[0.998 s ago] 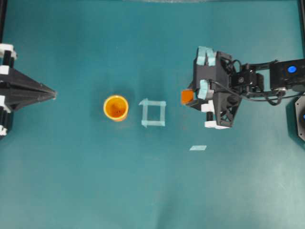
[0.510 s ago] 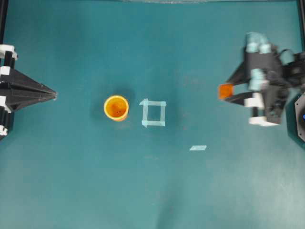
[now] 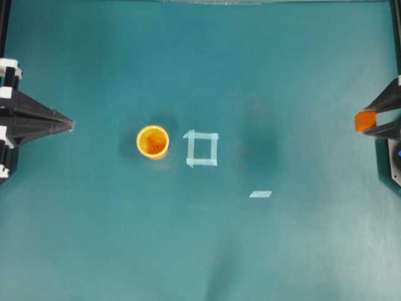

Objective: Move the block to the right with right arm.

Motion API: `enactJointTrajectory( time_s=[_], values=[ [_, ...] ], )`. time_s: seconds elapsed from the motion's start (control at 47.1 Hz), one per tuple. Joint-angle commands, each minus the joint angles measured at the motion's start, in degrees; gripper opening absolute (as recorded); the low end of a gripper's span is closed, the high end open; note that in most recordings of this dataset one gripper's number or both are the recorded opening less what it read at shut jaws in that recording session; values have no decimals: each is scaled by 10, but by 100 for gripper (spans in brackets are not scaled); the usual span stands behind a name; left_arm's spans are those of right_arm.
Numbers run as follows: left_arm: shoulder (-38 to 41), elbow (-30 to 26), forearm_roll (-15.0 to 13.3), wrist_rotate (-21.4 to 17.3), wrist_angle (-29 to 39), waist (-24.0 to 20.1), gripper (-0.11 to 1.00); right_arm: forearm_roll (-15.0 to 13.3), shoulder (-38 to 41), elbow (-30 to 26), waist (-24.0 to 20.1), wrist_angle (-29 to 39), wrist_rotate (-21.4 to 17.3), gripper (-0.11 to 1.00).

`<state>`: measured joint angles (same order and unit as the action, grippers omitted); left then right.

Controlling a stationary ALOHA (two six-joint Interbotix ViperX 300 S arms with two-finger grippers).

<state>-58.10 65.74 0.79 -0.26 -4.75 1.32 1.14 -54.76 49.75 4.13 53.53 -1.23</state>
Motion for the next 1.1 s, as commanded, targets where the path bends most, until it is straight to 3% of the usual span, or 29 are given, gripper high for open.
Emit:
enactJointTrajectory(
  time_s=[0.0, 0.637, 1.083],
  values=[
    [1, -18, 2, 1, -3, 1, 0, 6, -16, -2, 0, 11, -1, 41],
    [-7, -19, 2, 9, 17, 1, 0, 18, -105, -2, 0, 124, -3, 41],
    [-7, -19, 2, 9, 19, 1, 0, 18, -122, -4, -1, 143, -2, 41]
  ],
)
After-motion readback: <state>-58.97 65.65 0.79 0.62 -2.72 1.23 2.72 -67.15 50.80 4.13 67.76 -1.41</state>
